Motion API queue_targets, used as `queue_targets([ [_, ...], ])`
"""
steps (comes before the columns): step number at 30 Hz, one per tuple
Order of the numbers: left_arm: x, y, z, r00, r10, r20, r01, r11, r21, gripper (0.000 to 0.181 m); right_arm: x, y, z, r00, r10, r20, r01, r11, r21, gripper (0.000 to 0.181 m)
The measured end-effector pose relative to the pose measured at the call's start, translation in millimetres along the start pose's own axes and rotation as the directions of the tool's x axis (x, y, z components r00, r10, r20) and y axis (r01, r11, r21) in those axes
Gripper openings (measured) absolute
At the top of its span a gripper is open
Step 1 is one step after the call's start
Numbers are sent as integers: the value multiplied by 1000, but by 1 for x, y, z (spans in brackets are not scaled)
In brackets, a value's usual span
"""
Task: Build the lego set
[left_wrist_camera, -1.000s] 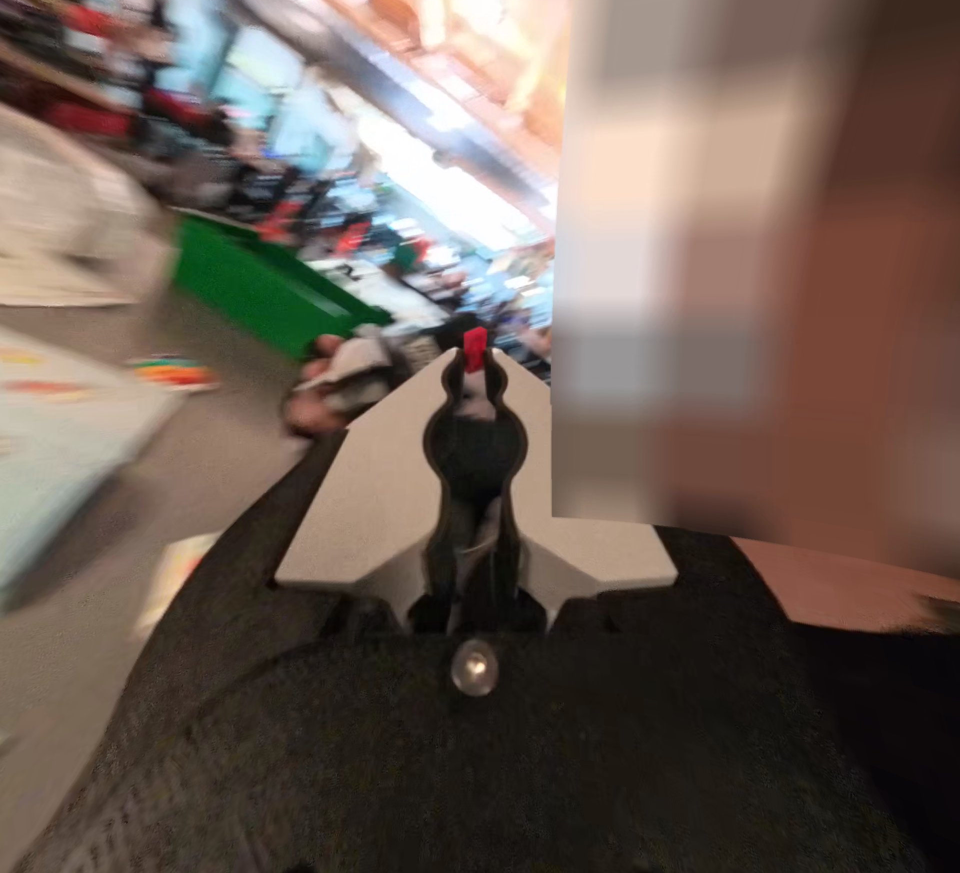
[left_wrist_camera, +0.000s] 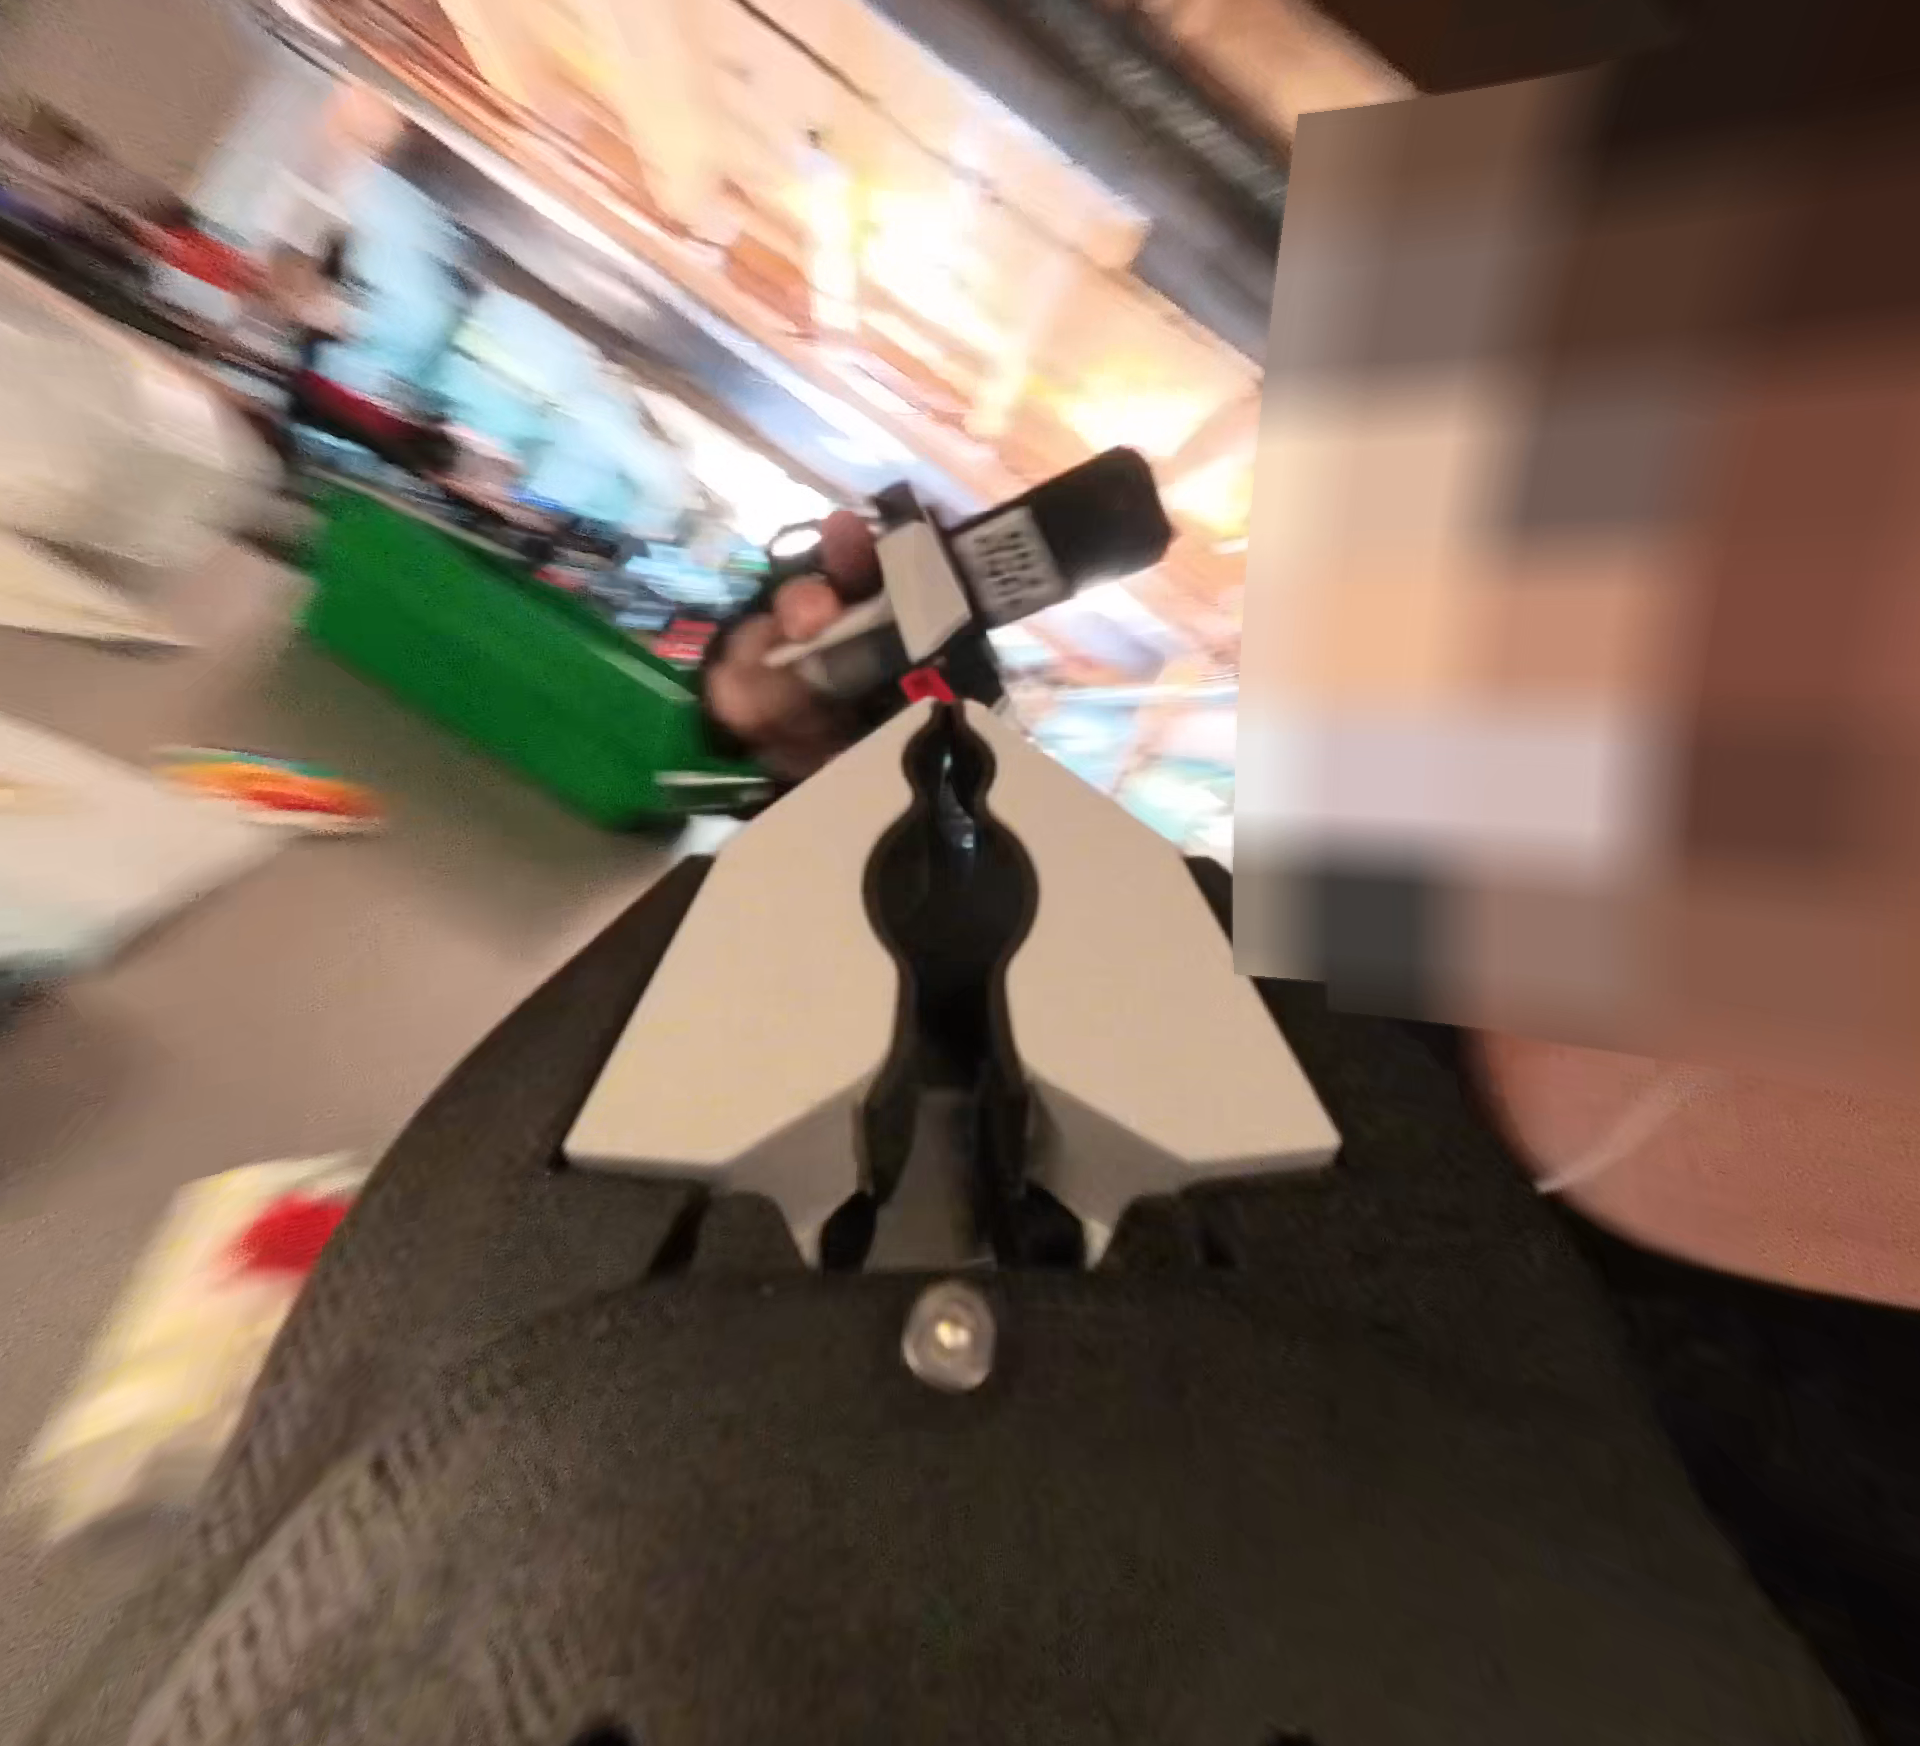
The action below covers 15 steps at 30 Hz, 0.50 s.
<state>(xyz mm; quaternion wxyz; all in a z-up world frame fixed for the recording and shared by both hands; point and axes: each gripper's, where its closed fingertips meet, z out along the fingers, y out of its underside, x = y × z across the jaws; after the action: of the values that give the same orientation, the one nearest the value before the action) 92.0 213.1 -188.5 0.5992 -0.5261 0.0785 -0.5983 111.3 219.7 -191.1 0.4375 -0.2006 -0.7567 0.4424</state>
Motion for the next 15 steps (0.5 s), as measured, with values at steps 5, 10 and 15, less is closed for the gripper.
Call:
queue_targets([
  [5, -64, 30, -52, 782, 472, 408, -288, 853, -435, 38, -5, 70, 14, 993, 87, 74, -66, 963, -260, 14],
  [10, -100, 67, -80, 754, 524, 395, -131, 710, -691, 68, -14, 108, 38, 979, 145, 142, -81, 920, -383, 14],
  [15, -117, 84, -80, 796, 508, 329, -65, 612, -788, 66, -16, 122, 56, 962, 193, 196, -92, 897, -432, 14],
])
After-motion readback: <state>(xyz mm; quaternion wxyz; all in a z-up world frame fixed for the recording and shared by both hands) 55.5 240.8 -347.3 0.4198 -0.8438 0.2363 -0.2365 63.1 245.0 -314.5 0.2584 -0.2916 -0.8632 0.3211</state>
